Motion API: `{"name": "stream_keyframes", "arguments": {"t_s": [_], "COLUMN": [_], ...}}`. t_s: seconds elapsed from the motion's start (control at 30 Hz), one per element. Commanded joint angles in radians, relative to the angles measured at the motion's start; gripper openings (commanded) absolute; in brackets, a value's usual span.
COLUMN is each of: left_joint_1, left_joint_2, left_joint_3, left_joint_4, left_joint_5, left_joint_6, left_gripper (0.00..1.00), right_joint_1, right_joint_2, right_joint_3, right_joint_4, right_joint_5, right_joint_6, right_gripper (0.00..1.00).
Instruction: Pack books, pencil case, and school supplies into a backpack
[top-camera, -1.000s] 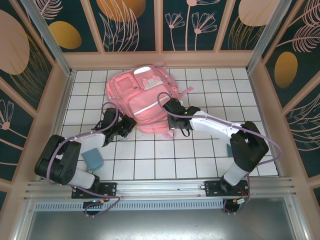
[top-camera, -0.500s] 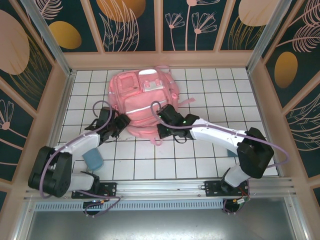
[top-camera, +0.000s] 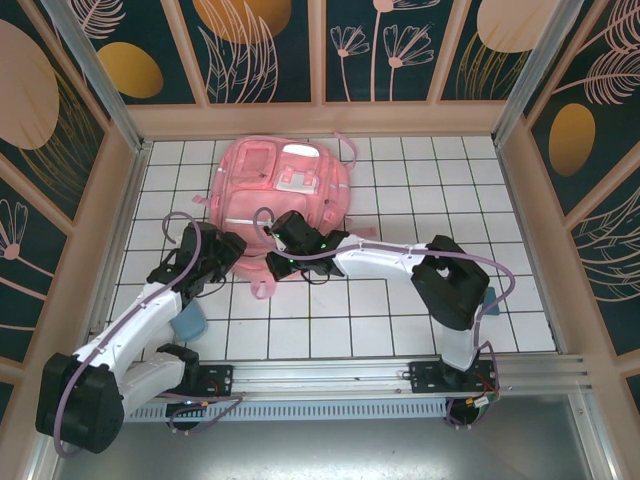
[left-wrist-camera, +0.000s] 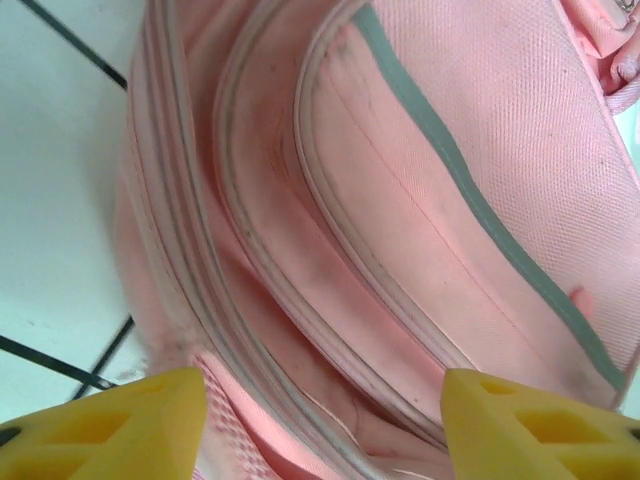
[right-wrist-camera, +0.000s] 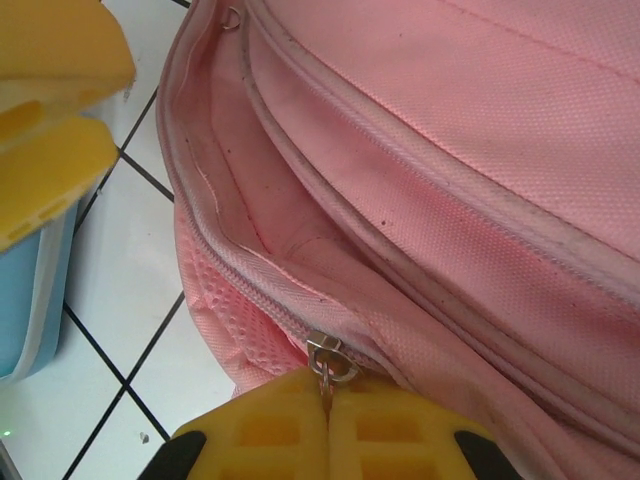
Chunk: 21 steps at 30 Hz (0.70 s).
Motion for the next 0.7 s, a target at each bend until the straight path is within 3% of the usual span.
{"name": "stream_keyframes", "arguments": {"t_s": [0.0, 0.2, 0.4, 0.53, 0.67], "left_joint_1": [0.000, 0.000, 0.000, 0.000, -0.001], "left_joint_2": [0.021, 0.079, 0.124, 0.149, 0.143], "left_joint_3": [-0.042, -0.100, -0.102, -0.108, -0.099], "left_joint_4": [0.103, 0.290, 0.303, 0.316, 0.280], "left_joint_5": [0.126, 0.257, 0.227, 0.221, 0.167], "left_joint_6": [-0.096, -0.261, -0.272, -0.269, -0.242], "left_gripper": [0.59, 0.49, 0.39, 0.23, 0.11], "right_joint_1": [0.000, 0.008, 0.030, 0.034, 0.037], "right_joint_2": [-0.004, -0.024, -0.049, -0.065, -0.094], "right_joint_3": [0.025, -0.005, -0.021, -0.027, -0.048], "right_joint_4": [0.105, 0.098, 0.076, 0.049, -0.023], "right_joint_5": [-0.039, -0.049, -0.036, -0.004, 0.114], "right_joint_6": [-0.001, -0.012, -0.026, -0.028, -0.006], "right_gripper": [0.00, 0.00, 0.00, 0.00, 0.00]}}
